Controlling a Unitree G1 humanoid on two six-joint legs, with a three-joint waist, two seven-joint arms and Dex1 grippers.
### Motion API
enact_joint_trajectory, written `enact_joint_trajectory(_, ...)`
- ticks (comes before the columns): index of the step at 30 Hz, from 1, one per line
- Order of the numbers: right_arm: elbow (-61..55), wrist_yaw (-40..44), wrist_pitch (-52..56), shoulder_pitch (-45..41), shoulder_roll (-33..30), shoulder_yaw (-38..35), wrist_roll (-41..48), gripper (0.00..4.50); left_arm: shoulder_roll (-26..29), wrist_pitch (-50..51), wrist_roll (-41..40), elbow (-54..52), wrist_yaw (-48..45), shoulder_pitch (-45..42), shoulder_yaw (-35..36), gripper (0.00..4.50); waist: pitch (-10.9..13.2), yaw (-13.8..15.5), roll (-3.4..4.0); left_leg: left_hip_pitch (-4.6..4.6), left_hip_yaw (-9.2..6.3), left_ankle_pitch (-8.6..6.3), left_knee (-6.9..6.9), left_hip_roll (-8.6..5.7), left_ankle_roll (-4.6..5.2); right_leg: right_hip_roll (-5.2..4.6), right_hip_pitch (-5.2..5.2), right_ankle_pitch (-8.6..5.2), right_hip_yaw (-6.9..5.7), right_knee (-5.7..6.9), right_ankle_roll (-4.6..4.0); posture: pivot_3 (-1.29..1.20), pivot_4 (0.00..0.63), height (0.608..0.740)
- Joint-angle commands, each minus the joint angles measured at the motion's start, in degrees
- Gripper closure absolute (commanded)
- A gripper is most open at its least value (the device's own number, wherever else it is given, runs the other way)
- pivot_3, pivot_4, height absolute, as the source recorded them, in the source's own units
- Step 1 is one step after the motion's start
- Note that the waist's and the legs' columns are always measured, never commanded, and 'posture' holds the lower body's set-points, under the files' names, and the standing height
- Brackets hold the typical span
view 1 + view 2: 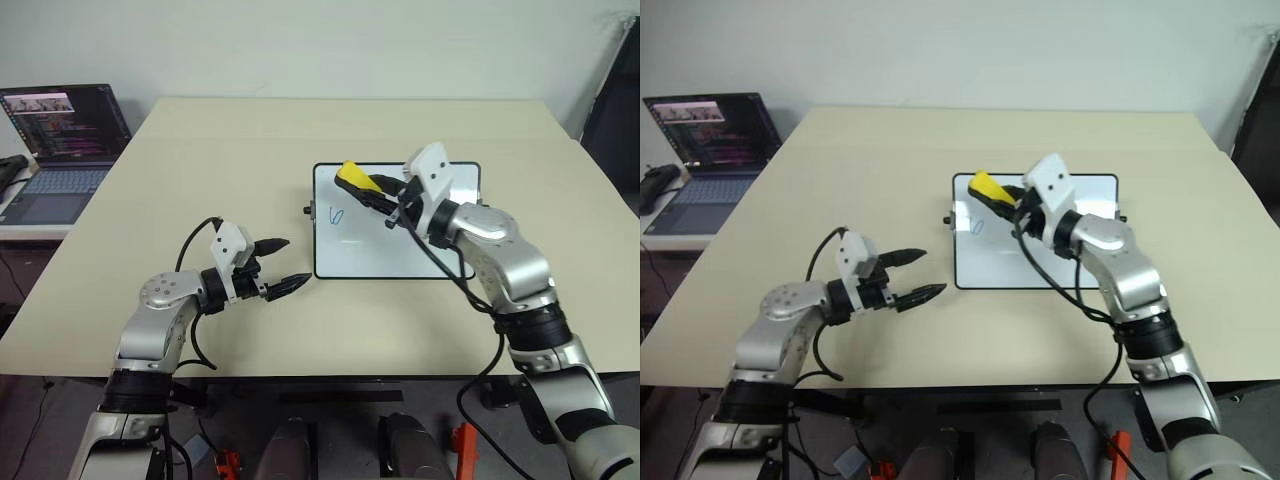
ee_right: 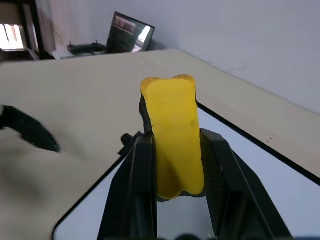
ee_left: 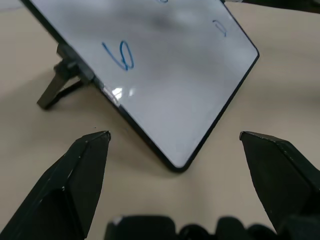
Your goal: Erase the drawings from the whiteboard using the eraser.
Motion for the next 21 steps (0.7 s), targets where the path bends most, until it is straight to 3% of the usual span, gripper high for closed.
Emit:
enact_joint_trajectory(1,7.1,0.8,-7.7,-3.9,1.5,1.0,-4.1,3.63,-0.5,-0.4,-0.9,-4.2,2.8,0.3,1.7,0.00,0.0,0.0,0.00,0.01,-0.01,0.00,0.00,-0.01,0.00,0.01,0.00,0.00,-0.03,0.00,0.00,0.00,0.150,0.740)
enact_joint_trajectory(14,33.0,5.3,-16.7,-12.2,5.8,3.3,-12.5,3.64,0.1,2.0,-2.1,-7.6,5.3,1.2,1.7,0.00,0.0,-1.6,0.01,0.15,-0.01,0.00,-0.01,0.00,0.00,0.12,0.06,0.00,-0.04,0.12,-0.05,0.00,0.150,0.740)
enact_joint_trajectory(21,38.3,5.1,-18.8,-12.5,7.6,5.8,-17.3,3.64,0.3,3.2,-2.4,-8.6,5.4,1.3,1.7,0.00,0.0,-1.8,0.00,0.58,0.03,0.03,0.00,0.05,0.03,0.19,0.38,0.01,0.01,0.19,-0.09,0.00,0.150,0.740)
